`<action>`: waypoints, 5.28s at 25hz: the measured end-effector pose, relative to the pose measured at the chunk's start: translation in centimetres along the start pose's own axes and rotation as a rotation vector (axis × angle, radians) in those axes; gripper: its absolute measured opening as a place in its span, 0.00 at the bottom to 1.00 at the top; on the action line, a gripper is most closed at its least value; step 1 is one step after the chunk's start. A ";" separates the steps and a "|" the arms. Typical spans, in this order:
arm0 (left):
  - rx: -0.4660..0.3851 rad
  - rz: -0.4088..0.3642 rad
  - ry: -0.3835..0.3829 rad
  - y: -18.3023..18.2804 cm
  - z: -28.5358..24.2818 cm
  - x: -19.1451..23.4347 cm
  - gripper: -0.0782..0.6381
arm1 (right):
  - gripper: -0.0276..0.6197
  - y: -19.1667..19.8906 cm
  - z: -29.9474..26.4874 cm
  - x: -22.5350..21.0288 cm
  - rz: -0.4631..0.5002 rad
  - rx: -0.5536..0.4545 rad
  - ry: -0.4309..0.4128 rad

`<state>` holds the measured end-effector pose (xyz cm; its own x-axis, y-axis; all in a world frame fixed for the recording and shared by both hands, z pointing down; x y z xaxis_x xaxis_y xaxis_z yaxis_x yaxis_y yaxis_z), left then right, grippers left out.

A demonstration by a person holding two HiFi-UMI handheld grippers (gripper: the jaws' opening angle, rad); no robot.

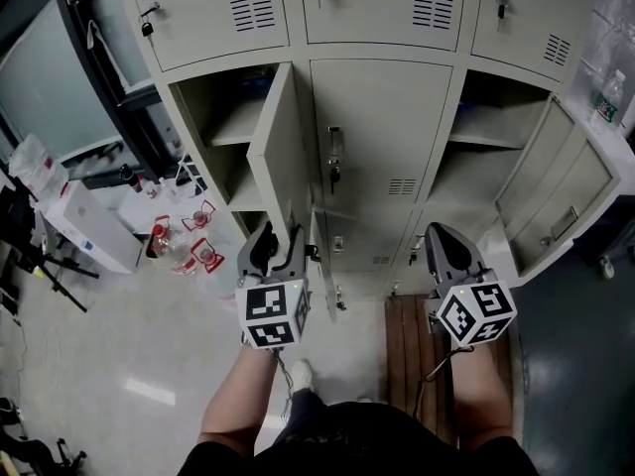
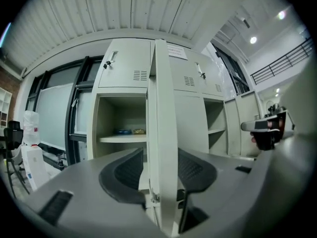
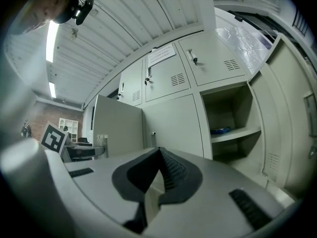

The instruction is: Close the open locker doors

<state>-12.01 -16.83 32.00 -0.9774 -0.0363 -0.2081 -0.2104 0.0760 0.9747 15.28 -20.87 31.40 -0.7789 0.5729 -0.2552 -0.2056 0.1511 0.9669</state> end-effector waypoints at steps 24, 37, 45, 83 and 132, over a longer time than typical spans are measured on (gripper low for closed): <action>-0.044 0.027 0.115 1.9 -1.1 9.5 0.26 | 0.04 2.3 -11.5 5.5 -0.015 0.053 -0.108; -0.078 0.038 0.187 2.9 -3.5 15.2 0.28 | 0.04 3.0 -16.7 9.2 -0.013 0.055 -0.111; -0.088 0.042 0.217 3.2 -5.5 17.9 0.30 | 0.04 3.0 -18.4 10.3 -0.012 0.035 -0.070; -0.073 0.027 -0.022 4.4 -14.0 25.4 0.38 | 0.04 4.9 -22.1 12.2 -0.025 0.041 0.031; -0.055 -0.078 -0.175 3.7 -14.8 25.2 0.38 | 0.04 6.0 -19.6 11.9 -0.040 0.040 0.079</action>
<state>-37.13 -32.18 31.54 -0.9477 0.1338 -0.2899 -0.2893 0.0246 0.9569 -6.89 -28.94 34.16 -0.8151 0.5009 -0.2910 -0.2149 0.2051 0.9549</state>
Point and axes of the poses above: the fingertips, and each gripper's own axes: z backward along the fingers, x to its left, y out of its underside, the point moved 5 cm from there along z, backward along the fingers, and after that the axes turned 9 degrees about -z, right-handed, at the moved point
